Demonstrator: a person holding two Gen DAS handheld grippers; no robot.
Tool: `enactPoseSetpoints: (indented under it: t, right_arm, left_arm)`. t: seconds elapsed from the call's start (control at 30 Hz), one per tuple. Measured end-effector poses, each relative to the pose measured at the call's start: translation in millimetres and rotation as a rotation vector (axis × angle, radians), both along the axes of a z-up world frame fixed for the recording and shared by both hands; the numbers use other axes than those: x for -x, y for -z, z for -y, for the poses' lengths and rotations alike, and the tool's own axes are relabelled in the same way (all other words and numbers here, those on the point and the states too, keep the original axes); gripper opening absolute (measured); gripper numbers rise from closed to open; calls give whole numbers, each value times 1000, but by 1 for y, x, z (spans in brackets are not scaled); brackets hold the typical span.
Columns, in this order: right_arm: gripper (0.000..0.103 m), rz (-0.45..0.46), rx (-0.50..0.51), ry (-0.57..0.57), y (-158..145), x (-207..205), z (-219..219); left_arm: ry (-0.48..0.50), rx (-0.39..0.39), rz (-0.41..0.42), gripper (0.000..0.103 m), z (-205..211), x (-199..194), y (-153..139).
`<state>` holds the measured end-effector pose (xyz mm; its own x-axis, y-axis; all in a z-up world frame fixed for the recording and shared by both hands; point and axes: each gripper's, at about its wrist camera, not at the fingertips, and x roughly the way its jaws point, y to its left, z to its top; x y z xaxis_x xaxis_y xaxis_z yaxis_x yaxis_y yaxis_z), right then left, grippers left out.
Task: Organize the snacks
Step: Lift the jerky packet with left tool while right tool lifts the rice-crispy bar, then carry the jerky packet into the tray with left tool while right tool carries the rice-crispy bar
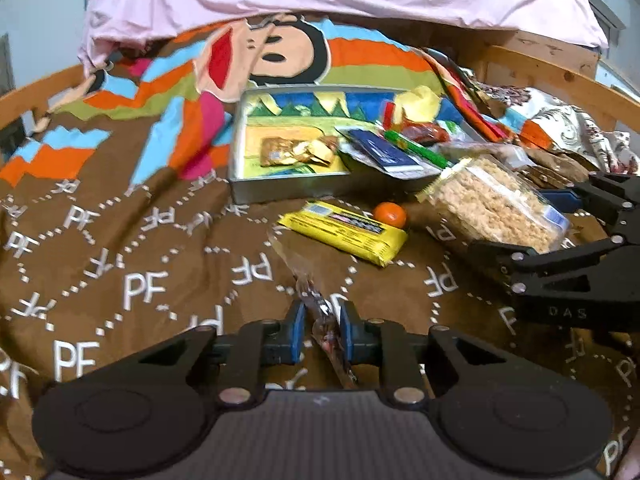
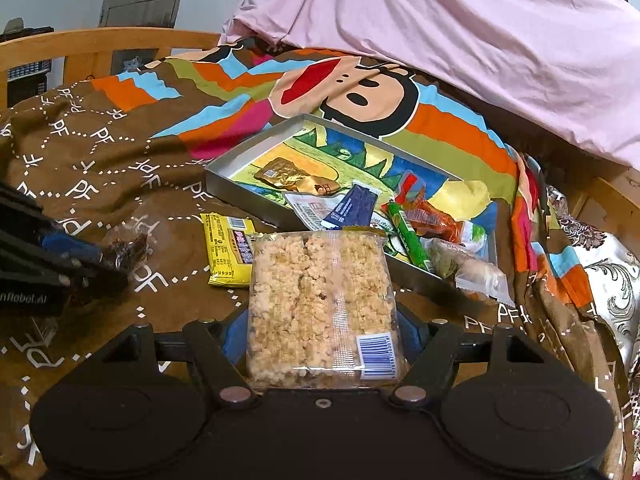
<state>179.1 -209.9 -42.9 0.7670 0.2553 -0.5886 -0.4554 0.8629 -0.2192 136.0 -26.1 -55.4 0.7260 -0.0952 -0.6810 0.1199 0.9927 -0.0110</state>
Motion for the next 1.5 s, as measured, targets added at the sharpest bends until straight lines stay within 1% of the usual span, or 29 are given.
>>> enactPoseSetpoints:
  t: [0.07, 0.17, 0.23, 0.4, 0.47, 0.67, 0.77, 0.97, 1.17, 1.27, 1.37, 1.43, 1.5]
  right_arm:
    - [73, -5, 3, -1, 1, 0, 0]
    - [73, -6, 4, 0, 1, -1, -1]
    - [73, -7, 6, 2, 2, -1, -1]
    - [73, -9, 14, 8, 4, -2, -2]
    - [73, -5, 16, 7, 4, -2, -2]
    - [73, 16, 19, -1, 3, 0, -3]
    - [73, 41, 21, -3, 1, 1, -3]
    - [73, 103, 18, -3, -4, 4, -4]
    - [73, 156, 14, -3, -10, -3, -10]
    - [73, 207, 26, -10, -12, -15, -15]
    - [73, 262, 32, -16, -8, -32, -21]
    - [73, 269, 35, 5, -4, -50, -26]
    - [73, 258, 10, 29, -5, -68, -25]
  left_arm:
    - [13, 25, -16, 21, 1, -1, 2]
    - [22, 19, -18, 21, 4, -2, 5]
    - [22, 32, -23, 21, 4, -5, 5]
    - [-19, 75, -60, 21, -2, -19, 12]
    - [-33, 86, -66, 20, -4, -20, 14]
    - [-56, 96, -16, 16, -8, -10, 7]
    - [-71, 114, 12, 13, -10, -8, -1]
    - [-80, 155, 98, 13, -11, -12, -22]
    - [-88, 198, 141, 13, -13, -34, -38]
    - [-95, 217, 153, 13, -15, -52, -48]
    - [-101, 235, 164, 13, -16, -75, -56]
    - [-110, 243, 164, 13, -16, -92, -61]
    - [-122, 251, 159, 13, -14, -109, -63]
